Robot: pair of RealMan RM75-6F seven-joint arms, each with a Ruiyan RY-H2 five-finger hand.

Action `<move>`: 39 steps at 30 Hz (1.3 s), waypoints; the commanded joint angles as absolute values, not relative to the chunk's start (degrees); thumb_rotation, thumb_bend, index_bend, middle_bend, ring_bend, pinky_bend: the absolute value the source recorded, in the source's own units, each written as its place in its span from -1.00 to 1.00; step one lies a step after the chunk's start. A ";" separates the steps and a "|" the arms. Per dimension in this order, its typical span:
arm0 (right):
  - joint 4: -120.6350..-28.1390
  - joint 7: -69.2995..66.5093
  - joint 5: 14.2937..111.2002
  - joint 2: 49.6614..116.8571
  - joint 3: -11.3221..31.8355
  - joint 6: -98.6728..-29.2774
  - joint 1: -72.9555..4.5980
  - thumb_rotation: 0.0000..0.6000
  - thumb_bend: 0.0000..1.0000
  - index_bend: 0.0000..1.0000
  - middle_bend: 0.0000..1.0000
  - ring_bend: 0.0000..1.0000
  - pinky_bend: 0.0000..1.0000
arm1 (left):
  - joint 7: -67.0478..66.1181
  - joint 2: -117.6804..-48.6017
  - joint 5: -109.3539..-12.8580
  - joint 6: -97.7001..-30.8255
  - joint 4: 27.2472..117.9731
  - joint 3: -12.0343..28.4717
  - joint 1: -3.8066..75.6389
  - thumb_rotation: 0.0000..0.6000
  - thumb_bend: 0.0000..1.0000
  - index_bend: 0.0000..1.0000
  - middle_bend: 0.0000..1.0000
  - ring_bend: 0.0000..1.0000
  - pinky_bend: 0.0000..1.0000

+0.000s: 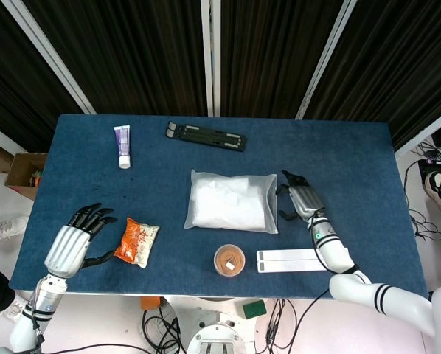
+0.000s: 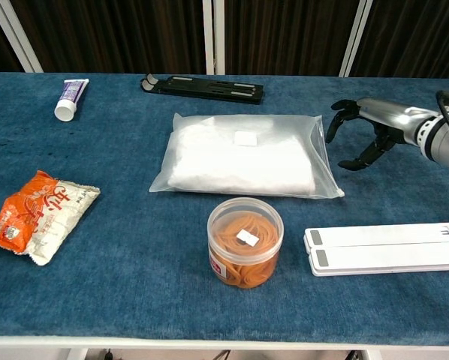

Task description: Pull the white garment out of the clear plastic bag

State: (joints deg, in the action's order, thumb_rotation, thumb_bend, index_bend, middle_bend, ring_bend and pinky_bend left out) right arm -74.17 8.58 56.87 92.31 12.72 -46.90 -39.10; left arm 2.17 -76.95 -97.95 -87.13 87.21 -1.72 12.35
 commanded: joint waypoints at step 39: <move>-54.24 -0.78 62.32 114.30 19.03 -49.21 -47.32 1.00 -0.36 -0.22 -0.93 -1.00 -1.00 | 2.71 -75.16 -98.72 -89.93 88.62 -2.12 10.09 1.00 -0.75 -0.40 -0.59 -0.79 -0.67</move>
State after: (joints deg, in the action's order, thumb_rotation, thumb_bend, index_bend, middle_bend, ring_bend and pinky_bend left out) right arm -54.45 -1.21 62.03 113.94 18.83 -49.32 -46.93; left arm 2.70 -75.17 -98.71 -89.93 88.62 -2.12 10.10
